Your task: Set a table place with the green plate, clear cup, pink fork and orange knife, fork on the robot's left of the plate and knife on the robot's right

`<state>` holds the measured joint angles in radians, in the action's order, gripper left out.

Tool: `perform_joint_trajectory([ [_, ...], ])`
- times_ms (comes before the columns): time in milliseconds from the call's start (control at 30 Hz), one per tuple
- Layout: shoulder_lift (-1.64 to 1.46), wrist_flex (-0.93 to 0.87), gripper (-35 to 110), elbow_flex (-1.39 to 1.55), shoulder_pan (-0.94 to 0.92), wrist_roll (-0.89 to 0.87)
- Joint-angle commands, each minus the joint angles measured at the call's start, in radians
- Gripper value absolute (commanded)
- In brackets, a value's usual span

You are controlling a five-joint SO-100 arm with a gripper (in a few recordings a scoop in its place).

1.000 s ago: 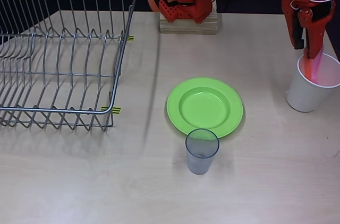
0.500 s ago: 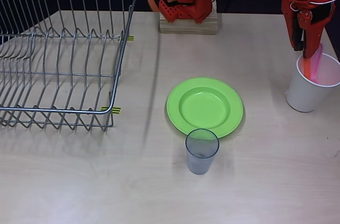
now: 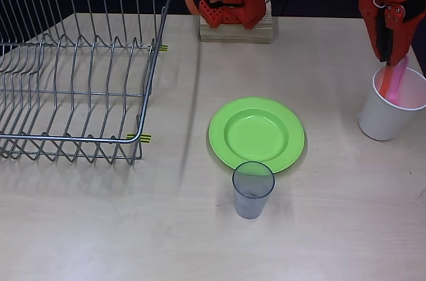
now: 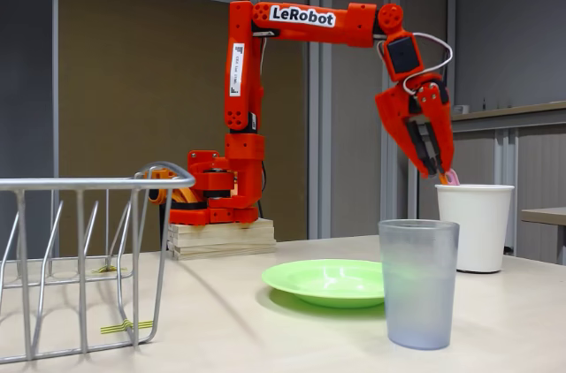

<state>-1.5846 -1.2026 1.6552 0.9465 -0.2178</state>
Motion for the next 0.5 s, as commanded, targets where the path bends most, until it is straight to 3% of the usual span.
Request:
perform_joint_trajectory([
  [0, -0.041, -0.052, 0, -0.081, -0.018, 0.037],
  [467, -0.284, -0.281, 0, -0.238, 0.026, -0.146],
])
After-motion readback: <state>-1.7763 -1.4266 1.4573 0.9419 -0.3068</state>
